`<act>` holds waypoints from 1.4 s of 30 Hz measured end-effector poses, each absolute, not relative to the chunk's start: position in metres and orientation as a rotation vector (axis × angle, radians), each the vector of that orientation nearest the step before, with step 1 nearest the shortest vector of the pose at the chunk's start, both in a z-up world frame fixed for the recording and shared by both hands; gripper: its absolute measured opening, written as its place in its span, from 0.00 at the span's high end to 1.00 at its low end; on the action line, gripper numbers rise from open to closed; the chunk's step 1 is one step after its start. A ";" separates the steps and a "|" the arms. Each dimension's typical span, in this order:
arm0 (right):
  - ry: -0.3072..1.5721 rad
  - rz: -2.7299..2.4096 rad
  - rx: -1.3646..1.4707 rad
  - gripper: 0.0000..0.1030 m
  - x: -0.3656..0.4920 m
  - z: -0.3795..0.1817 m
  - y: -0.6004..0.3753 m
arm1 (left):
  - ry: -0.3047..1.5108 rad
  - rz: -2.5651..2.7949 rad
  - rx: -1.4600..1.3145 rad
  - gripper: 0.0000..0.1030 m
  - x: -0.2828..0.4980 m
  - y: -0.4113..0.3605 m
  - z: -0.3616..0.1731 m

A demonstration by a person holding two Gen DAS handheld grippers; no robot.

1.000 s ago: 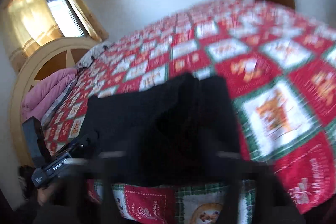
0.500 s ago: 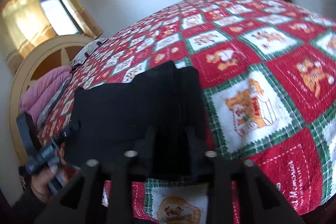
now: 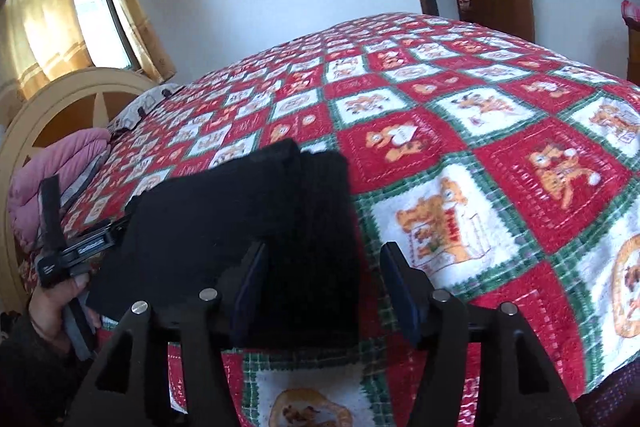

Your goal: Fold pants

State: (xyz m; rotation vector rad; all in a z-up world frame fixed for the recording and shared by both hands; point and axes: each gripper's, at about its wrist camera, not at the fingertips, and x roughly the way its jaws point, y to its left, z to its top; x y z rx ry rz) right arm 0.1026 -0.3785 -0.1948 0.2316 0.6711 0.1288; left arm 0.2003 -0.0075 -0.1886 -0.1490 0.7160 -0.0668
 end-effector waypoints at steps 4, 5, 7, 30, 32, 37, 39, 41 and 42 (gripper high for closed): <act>0.509 0.103 0.170 0.42 0.080 -0.168 -0.372 | 0.667 -0.101 -0.192 0.00 0.164 -0.003 -0.177; 0.473 0.149 0.164 0.42 0.074 -0.162 -0.366 | 0.665 -0.113 -0.190 0.00 0.158 -0.004 -0.177; 0.442 0.242 0.116 0.38 0.066 -0.156 -0.347 | 0.664 -0.136 -0.163 0.00 0.147 -0.010 -0.180; 0.616 0.275 0.053 0.38 0.085 -0.178 -0.332 | 0.732 -0.139 -0.100 0.00 0.145 -0.020 -0.200; 0.619 0.235 0.066 0.37 0.090 -0.175 -0.342 | 0.729 -0.156 -0.101 0.00 0.146 -0.023 -0.198; 0.673 0.189 0.164 0.37 0.109 -0.182 -0.366 | 0.724 -0.175 -0.066 0.00 0.155 -0.034 -0.196; 0.689 0.186 0.179 0.37 0.114 -0.186 -0.371 | 0.727 -0.184 -0.073 0.00 0.160 -0.034 -0.197; 0.712 0.187 0.197 0.37 0.122 -0.192 -0.374 | 0.733 -0.201 -0.095 0.00 0.166 -0.033 -0.197; 0.721 0.187 0.206 0.37 0.125 -0.195 -0.376 | 0.733 -0.208 -0.102 0.00 0.168 -0.033 -0.197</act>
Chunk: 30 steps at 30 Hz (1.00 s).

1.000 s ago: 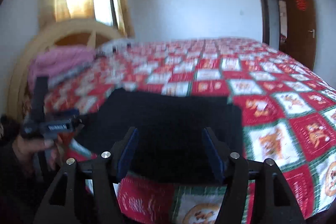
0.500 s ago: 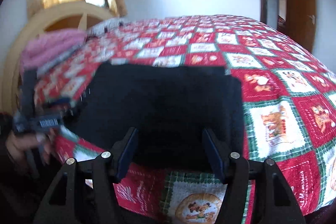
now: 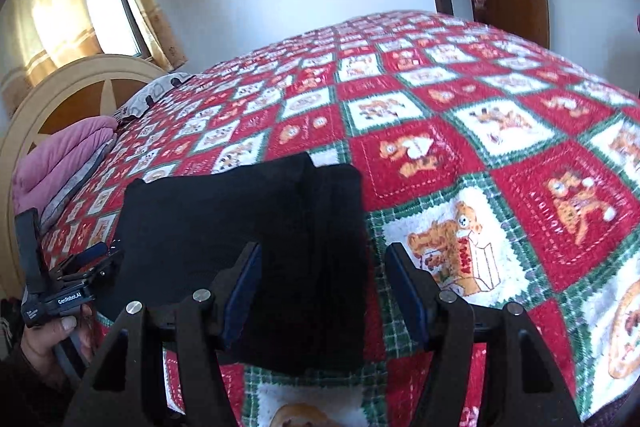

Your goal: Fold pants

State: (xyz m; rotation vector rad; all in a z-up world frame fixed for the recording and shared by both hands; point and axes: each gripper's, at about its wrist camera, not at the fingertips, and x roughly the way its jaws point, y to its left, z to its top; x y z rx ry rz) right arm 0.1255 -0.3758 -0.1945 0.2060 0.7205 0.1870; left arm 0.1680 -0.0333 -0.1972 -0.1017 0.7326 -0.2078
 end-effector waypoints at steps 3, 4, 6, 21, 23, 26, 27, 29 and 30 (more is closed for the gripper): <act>0.744 0.195 0.230 0.37 0.135 -0.201 -0.378 | 0.736 -0.238 -0.118 0.00 0.174 -0.035 -0.197; 0.748 0.209 0.241 0.37 0.140 -0.204 -0.379 | 0.739 -0.246 -0.125 0.00 0.177 -0.037 -0.197; 0.753 0.228 0.246 0.37 0.144 -0.207 -0.381 | 0.746 -0.248 -0.130 0.00 0.181 -0.038 -0.198; 0.783 0.361 0.301 0.69 0.148 -0.212 -0.374 | 0.699 -0.340 -0.185 0.74 0.175 -0.036 -0.194; 0.763 0.379 0.313 0.71 0.144 -0.206 -0.373 | 0.697 -0.350 -0.190 0.82 0.173 -0.036 -0.192; 0.707 0.391 0.270 0.72 0.132 -0.192 -0.363 | 0.697 -0.367 -0.240 0.85 0.173 -0.029 -0.192; 0.694 0.396 0.267 0.72 0.130 -0.188 -0.362 | 0.695 -0.374 -0.259 0.86 0.173 -0.025 -0.190; 0.663 0.415 0.265 0.73 0.126 -0.176 -0.360 | 0.681 -0.381 -0.298 0.87 0.171 -0.016 -0.185; 0.659 0.421 0.262 0.73 0.127 -0.172 -0.358 | 0.668 -0.383 -0.318 0.87 0.170 -0.011 -0.180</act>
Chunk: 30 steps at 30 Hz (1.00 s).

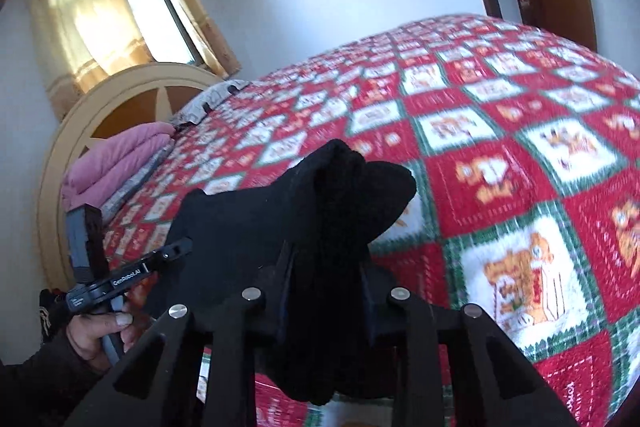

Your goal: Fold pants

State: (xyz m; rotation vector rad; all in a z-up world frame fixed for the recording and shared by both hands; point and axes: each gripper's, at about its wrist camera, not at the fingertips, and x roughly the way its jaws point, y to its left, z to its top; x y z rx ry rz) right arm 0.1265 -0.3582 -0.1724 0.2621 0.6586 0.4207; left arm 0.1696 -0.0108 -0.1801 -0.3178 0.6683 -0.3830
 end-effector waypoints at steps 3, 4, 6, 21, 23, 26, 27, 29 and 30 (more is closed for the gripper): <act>0.656 0.460 0.240 0.73 0.135 -0.158 -0.345 | 0.621 -0.361 -0.338 0.87 0.164 0.007 -0.166; 0.658 0.477 0.226 0.73 0.141 -0.153 -0.338 | 0.602 -0.349 -0.352 0.87 0.163 0.018 -0.159; 0.660 0.510 0.197 0.73 0.155 -0.144 -0.321 | 0.579 -0.322 -0.363 0.87 0.162 0.036 -0.150; 0.779 0.800 0.057 0.73 0.325 -0.135 -0.084 | 0.580 0.073 -0.321 0.87 0.188 0.188 -0.156; 0.848 0.793 0.056 0.73 0.346 -0.154 -0.064 | 0.634 0.108 -0.319 0.79 0.195 0.195 -0.176; 0.916 0.740 0.030 0.68 0.365 -0.184 -0.054 | 0.688 0.178 -0.292 0.35 0.197 0.201 -0.196; 0.939 0.729 0.050 0.62 0.371 -0.193 -0.057 | 0.688 0.203 -0.287 0.18 0.194 0.202 -0.198; 0.970 0.711 0.105 0.42 0.379 -0.205 -0.068 | 0.681 0.227 -0.281 0.11 0.191 0.203 -0.203; 0.978 0.684 0.129 0.35 0.383 -0.211 -0.076 | 0.678 0.226 -0.279 0.08 0.191 0.203 -0.204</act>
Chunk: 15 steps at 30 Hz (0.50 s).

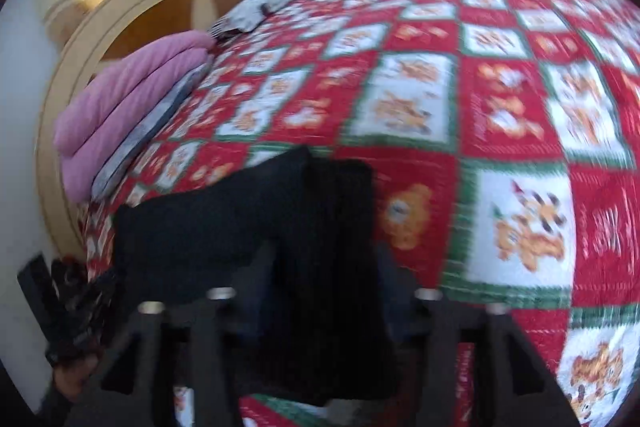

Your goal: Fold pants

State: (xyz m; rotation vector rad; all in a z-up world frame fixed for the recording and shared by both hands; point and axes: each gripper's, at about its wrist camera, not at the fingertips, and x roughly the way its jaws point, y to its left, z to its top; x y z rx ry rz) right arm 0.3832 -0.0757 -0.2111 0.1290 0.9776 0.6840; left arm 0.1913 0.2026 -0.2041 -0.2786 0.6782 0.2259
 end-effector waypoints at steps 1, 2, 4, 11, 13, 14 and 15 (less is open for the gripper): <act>0.982 0.678 0.143 0.35 0.385 -0.215 -0.080 | 0.682 0.230 -0.273 0.07 0.193 0.203 -0.204; 0.987 0.682 0.159 0.35 0.387 -0.219 -0.084 | 0.687 0.236 -0.263 0.05 0.195 0.201 -0.204; 0.979 0.675 0.136 0.35 0.386 -0.219 -0.081 | 0.689 0.250 -0.243 0.04 0.197 0.198 -0.204; 0.934 0.625 0.084 0.31 0.378 -0.210 -0.081 | 0.688 0.255 -0.272 0.03 0.186 0.202 -0.201; 0.894 0.586 0.089 0.29 0.371 -0.199 -0.092 | 0.684 0.263 -0.271 0.03 0.179 0.202 -0.197; 0.865 0.565 0.097 0.29 0.366 -0.191 -0.100 | 0.683 0.273 -0.258 0.03 0.174 0.200 -0.193; 0.839 0.547 0.106 0.29 0.361 -0.184 -0.108 | 0.680 0.281 -0.249 0.03 0.170 0.198 -0.190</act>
